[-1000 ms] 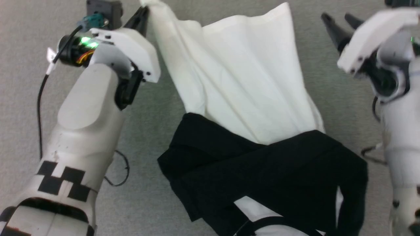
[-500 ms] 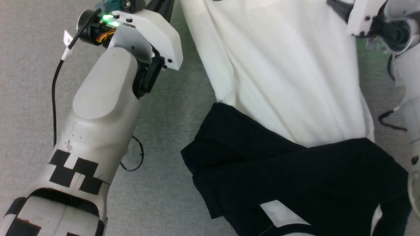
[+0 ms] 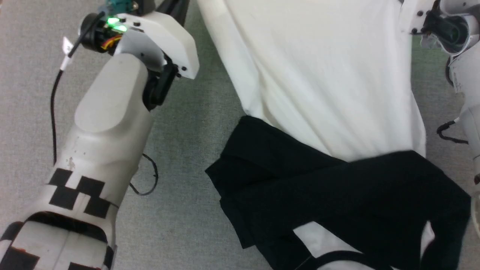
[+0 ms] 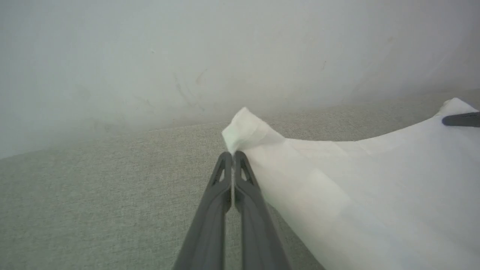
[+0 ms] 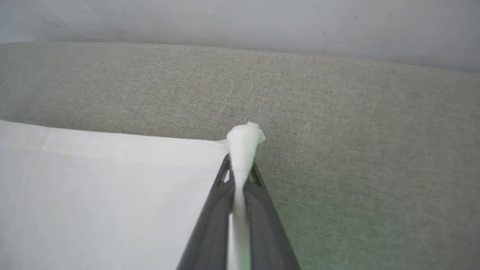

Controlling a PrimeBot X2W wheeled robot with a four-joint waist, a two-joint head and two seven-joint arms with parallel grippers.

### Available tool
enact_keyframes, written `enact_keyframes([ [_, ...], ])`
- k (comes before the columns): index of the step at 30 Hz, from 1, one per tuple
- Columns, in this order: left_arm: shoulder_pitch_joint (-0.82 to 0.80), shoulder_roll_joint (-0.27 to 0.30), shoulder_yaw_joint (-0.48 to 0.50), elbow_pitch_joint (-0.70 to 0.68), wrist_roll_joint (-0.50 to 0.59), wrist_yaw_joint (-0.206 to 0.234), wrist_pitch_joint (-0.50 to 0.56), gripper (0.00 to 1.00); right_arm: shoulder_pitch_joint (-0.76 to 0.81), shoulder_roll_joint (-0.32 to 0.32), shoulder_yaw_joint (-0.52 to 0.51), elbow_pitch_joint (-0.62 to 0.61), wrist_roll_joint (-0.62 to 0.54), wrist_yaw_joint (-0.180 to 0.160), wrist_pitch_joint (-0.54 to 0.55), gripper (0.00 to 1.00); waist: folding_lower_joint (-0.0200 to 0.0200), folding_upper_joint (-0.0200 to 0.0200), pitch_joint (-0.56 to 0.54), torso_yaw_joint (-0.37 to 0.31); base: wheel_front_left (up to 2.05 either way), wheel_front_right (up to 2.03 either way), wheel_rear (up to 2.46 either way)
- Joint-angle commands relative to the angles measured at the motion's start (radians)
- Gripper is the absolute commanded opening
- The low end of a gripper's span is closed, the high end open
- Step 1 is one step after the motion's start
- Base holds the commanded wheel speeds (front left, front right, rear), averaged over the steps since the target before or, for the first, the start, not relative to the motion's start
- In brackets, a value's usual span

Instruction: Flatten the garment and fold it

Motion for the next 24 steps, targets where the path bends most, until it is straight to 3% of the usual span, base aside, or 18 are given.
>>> enact_keyframes([
  [1,-0.024,0.013,0.007,0.005,-0.001,0.001,-0.010,0.00,0.004,-0.008,0.004,-0.012,0.007,-0.001,-0.019,0.00,-0.0002,-0.0001,-0.030,-0.016,0.00,0.00,0.00],
  [7,-0.049,0.042,0.028,0.034,-0.009,0.002,-0.052,0.00,0.017,-0.036,0.056,-0.098,0.067,-0.001,-0.160,0.00,-0.0002,-0.0001,-0.113,-0.056,0.00,0.00,0.00],
  [12,0.025,0.058,0.035,-0.002,-0.026,-0.005,-0.101,0.00,0.149,-0.079,0.144,-0.235,0.137,-0.001,-0.244,0.00,-0.0002,-0.0001,-0.206,-0.078,0.00,0.00,0.00],
  [18,0.296,0.093,0.030,-0.181,-0.048,0.031,-0.122,0.00,0.470,-0.169,0.209,-0.493,0.215,-0.001,-0.278,0.00,-0.0002,-0.0001,-0.332,-0.102,0.00,0.00,0.00],
  [24,0.642,0.151,0.015,-0.479,-0.074,0.122,-0.064,0.00,0.839,-0.213,0.135,-0.783,0.219,-0.001,-0.227,0.00,-0.0002,-0.0001,-0.399,-0.119,0.00,0.00,0.00],
])
